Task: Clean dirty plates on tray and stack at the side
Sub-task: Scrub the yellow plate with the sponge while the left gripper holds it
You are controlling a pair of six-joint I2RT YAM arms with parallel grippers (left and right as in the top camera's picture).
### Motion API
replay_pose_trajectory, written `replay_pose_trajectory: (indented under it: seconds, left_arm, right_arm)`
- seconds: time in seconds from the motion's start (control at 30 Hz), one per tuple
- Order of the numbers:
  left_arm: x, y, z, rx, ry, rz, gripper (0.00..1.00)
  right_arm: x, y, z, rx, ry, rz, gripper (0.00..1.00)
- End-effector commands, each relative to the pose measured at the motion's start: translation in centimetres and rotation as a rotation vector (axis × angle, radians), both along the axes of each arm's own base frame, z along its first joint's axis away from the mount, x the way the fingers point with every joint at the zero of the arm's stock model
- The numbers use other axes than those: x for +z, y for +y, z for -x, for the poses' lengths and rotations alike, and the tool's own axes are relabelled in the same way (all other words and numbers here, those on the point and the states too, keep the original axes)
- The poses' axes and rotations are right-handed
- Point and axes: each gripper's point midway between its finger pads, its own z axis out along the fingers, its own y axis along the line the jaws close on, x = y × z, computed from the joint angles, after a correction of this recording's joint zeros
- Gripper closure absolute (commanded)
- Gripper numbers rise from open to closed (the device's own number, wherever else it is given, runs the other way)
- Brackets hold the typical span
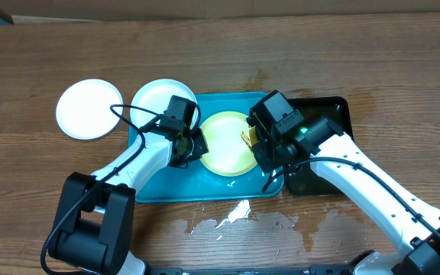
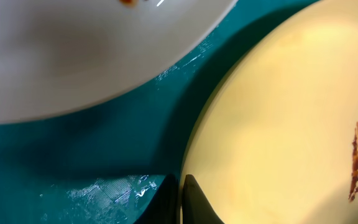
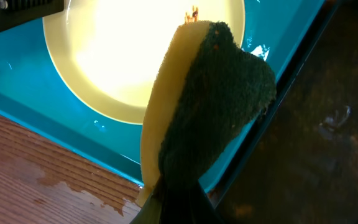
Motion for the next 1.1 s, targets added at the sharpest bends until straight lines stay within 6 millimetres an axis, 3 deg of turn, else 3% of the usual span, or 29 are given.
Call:
replay_pose_trajectory:
  seconds: [0.0, 0.1, 0.2, 0.23, 0.4, 0.57, 0.6, 0.7, 0.77, 0.87, 0.93, 1.07]
  left_arm:
    - [0.4, -0.3, -0.7, 0.006, -0.019, 0.0, 0.86]
    - [0.3, -0.3, -0.5, -0.024, -0.016, -0.007, 0.65]
    - [0.3, -0.7, -0.4, -0.061, -0.017, 0.004, 0.59]
    - [0.4, -0.7, -0.3, -0.068, -0.018, 0.007, 0.62]
    - [0.4, -0.8, -0.5, -0.084, -0.028, 0.004, 0.94]
    - [0.3, -1.2, 0.2, -0.046, 0.017, 0.043, 0.96]
    - [0.4, -1.5, 0.4, -0.046, 0.023, 0.058, 0.93]
    - [0.5, -2.2, 0.6, -0.057, 0.033, 0.088, 0.67]
    - [0.5, -2.2, 0.6, -0.059, 0.031, 0.087, 0.55]
    - [0.7, -2.2, 0.0, -0.112, -0.01, 0.075, 0.49]
    - [0.7, -2.1, -0.3, -0.147, -0.035, 0.058, 0.58]
    - [0.6, -1.5, -0.6, -0.142, -0.047, 0.021, 0.86]
  right_arm:
    - [0.1, 0.0, -0.5, -0.009, -0.019, -0.003, 0.96]
    - [0.3, 0.4, -1.0, -0.009, -0.041, -0.02, 0.96]
    - [0.4, 0.6, -1.2, -0.005, -0.05, -0.026, 0.96]
    - [0.4, 0.7, -1.2, 0.0, -0.053, -0.028, 0.96]
    - [0.3, 2.5, -0.7, 0.144, -0.036, -0.09, 0.96]
    - [-1.2, 3.0, -1.3, 0.162, -0.02, -0.083, 0.96]
    - [-1.7, 3.1, -1.4, 0.162, -0.011, -0.078, 0.96]
    - [-3.3, 3.2, -1.5, 0.161, 0.02, -0.06, 0.96]
    - [-4.2, 3.3, -1.7, 0.16, 0.036, -0.051, 0.96]
    - [-5.5, 3.5, -1.9, 0.16, 0.054, -0.04, 0.96]
    - [-6.0, 3.6, -2.1, 0.16, 0.058, -0.037, 0.96]
    - [-6.7, 3.7, -2.1, 0.159, 0.069, -0.031, 0.96]
